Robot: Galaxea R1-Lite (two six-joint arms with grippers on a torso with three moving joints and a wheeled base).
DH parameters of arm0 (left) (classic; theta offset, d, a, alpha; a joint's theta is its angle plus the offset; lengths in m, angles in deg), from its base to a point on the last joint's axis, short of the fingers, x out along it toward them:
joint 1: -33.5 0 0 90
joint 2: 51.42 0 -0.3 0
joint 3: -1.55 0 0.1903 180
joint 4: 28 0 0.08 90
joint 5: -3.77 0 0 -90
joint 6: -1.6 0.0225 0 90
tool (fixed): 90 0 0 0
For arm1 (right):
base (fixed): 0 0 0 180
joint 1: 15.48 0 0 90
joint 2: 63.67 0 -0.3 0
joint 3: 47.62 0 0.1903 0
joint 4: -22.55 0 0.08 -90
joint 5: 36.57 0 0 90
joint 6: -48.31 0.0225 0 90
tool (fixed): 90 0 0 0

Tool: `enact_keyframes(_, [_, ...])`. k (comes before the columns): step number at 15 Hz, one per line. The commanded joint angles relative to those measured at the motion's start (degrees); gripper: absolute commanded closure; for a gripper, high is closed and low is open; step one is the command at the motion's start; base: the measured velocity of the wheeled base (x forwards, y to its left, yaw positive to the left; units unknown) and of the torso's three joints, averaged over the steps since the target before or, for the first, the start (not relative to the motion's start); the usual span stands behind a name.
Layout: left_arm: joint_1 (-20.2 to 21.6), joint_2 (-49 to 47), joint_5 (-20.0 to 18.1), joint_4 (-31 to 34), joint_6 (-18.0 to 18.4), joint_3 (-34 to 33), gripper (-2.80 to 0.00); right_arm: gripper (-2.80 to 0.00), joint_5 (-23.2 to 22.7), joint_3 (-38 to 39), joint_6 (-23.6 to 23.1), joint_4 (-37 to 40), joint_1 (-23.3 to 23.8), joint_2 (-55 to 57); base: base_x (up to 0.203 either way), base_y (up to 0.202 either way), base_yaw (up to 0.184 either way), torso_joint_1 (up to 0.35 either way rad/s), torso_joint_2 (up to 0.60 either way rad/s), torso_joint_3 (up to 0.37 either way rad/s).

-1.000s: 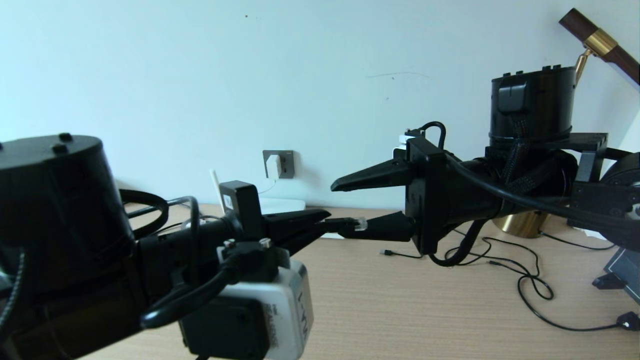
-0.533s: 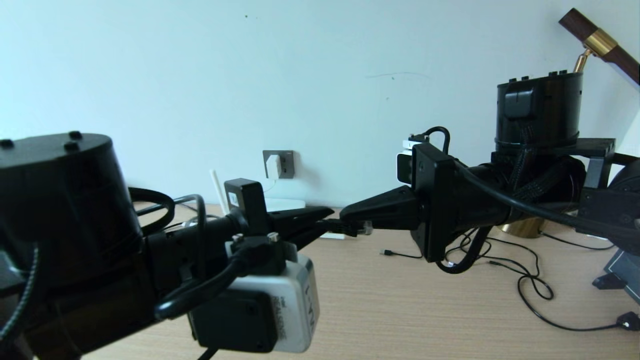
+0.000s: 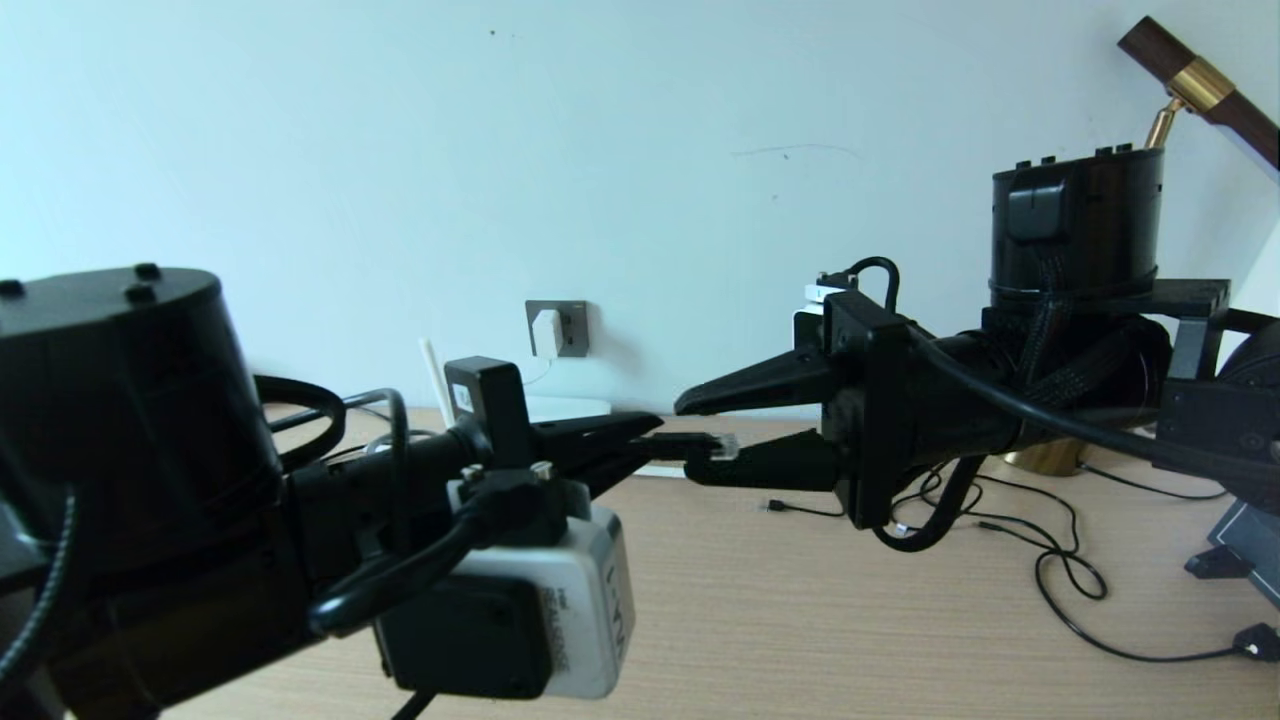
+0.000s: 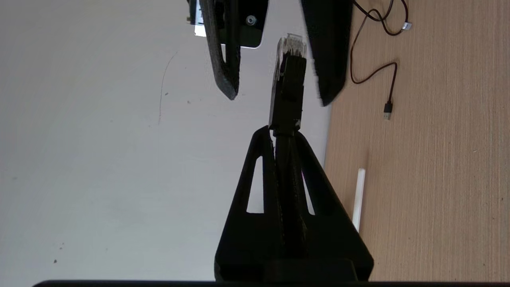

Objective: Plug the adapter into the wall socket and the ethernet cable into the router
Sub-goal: Hand it to the other hand

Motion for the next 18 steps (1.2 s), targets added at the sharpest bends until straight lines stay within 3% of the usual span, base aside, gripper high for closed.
enact_keyframes(1, [0.47, 0.1, -0.05, -0.24, 0.33, 0.19, 0.0, -2.8, -0.27, 0.4, 0.5, -0.03, -0.05, -0.12, 0.0, 0.0, 0.0, 0.0, 0.0, 0.0])
enact_keyframes(8, [1.73, -1.68, -0.05, -0.46, -0.48, 1.39, 0.0, -2.8, -0.45, 1.45, 0.5, -0.29, -0.14, -0.92, 0.0, 0.0, 0.0, 0.0, 0.0, 0.0])
enact_keyframes(9, [1.73, -1.71, -0.05, -0.46, -0.51, 1.39, 0.0, 0.0, -0.45, 1.45, 0.5, -0.29, -0.67, -0.92, 0.0, 0.0, 0.0, 0.0, 0.0, 0.0])
enact_keyframes(18, [1.64, -1.71, -0.05, -0.46, -0.42, 1.3, 0.0, 0.0, -0.45, 1.28, 0.41, -0.47, -0.75, -0.48, 0.0, 0.0, 0.0, 0.0, 0.0, 0.0])
